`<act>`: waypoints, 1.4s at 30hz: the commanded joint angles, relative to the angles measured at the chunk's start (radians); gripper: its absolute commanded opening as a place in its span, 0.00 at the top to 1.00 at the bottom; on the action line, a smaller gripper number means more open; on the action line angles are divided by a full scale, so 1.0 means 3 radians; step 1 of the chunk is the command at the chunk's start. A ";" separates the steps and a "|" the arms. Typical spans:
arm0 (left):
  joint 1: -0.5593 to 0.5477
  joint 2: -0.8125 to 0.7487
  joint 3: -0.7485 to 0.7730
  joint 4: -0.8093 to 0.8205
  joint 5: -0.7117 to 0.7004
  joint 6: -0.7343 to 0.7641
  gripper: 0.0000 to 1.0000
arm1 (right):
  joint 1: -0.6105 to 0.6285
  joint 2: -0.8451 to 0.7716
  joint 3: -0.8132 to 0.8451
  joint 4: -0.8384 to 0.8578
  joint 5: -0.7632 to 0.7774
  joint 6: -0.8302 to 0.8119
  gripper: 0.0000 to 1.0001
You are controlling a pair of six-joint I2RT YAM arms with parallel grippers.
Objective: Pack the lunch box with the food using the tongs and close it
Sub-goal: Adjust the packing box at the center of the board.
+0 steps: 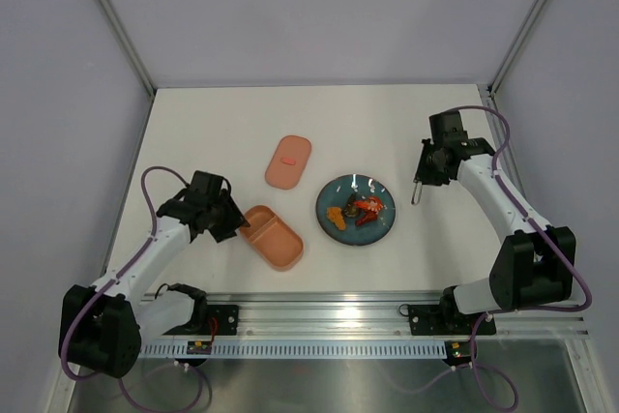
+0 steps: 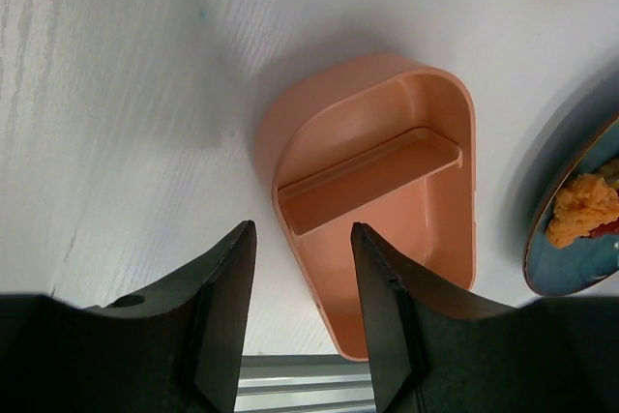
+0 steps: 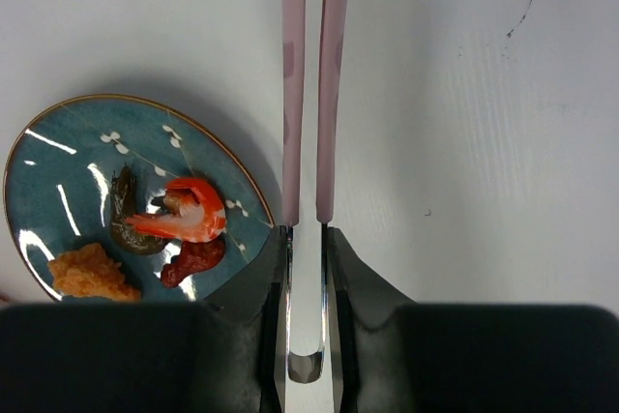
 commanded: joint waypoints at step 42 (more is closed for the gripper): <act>-0.0413 0.1274 0.0997 -0.0288 -0.0520 -0.1095 1.00 | 0.0032 -0.0060 -0.0030 0.0081 -0.0140 -0.0072 0.84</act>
